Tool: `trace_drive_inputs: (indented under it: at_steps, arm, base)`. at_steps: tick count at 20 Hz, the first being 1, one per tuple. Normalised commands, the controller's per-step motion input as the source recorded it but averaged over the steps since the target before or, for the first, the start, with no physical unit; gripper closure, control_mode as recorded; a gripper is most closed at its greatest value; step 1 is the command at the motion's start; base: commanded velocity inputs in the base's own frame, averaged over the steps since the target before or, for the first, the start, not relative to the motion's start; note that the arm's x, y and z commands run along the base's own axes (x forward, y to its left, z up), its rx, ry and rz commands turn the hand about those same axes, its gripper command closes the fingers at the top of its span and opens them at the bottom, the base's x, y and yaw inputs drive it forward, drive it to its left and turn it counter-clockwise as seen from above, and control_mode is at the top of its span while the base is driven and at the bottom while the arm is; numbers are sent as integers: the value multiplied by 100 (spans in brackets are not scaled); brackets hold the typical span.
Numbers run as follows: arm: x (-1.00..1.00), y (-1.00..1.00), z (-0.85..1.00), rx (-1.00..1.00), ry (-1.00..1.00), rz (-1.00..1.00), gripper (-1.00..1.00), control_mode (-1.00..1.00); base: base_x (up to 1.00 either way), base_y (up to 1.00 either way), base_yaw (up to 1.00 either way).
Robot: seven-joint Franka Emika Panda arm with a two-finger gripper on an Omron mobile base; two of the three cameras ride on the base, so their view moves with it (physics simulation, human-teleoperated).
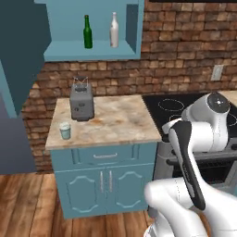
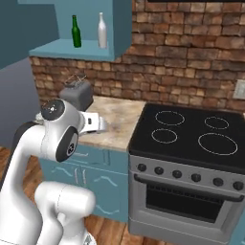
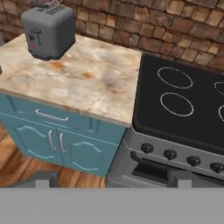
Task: Sort all alcoholic drinks to one cabinet, and non-alcoholic drinks to the other.
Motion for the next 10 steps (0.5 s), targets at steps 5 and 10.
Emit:
trace_drive_inputs:
  at_steps: [5,10]
  arm:
    - [0,0,0,0,0,0,-100,100]
    - [0,0,0,0,0,0,-100,100]
  base:
    - [25,73,-16]
    - [40,62,-20]
